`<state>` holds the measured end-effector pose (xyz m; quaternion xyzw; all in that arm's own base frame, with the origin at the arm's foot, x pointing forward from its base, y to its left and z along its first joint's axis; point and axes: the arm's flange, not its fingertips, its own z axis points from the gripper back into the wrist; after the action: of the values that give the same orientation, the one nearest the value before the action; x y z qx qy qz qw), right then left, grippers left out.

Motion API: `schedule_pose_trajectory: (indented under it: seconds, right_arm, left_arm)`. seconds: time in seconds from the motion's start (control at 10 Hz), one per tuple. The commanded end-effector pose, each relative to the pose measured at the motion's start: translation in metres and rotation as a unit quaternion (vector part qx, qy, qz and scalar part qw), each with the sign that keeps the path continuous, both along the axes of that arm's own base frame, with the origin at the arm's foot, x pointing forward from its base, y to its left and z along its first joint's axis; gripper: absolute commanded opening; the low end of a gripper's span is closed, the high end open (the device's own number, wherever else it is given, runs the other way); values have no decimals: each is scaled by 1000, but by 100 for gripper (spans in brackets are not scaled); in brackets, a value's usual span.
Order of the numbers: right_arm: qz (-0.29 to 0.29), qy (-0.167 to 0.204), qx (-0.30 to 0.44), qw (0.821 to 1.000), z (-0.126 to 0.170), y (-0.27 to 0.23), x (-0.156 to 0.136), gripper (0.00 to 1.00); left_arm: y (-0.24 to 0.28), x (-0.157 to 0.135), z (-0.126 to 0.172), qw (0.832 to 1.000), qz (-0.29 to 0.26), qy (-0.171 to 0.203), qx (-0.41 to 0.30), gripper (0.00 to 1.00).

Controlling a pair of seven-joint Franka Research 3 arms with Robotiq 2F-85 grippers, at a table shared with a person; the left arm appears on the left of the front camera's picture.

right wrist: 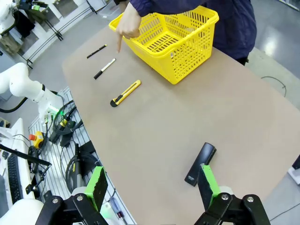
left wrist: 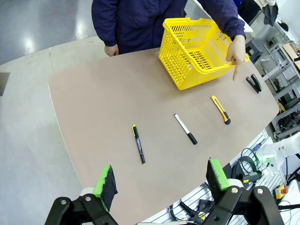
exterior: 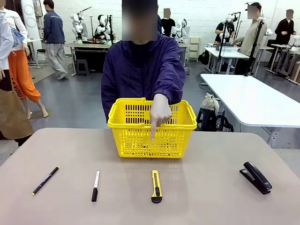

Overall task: Place the items the person wants into the basket.
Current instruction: Pick up the item the person points to and place it in the Market Basket.

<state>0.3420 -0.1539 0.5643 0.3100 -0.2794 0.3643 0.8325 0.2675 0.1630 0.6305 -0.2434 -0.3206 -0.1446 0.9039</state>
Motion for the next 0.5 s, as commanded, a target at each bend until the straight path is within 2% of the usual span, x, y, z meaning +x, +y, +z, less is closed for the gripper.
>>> schedule_pose_trajectory:
  seconds: [0.0,0.4]
  right_arm:
    - [-1,1,3,1000,2,1,1,100]
    - [-1,1,3,1000,2,1,1,100]
  left_arm:
    - [0,0,0,1000,-6,-2,-5,100]
    - [0,0,0,1000,-6,-2,-5,100]
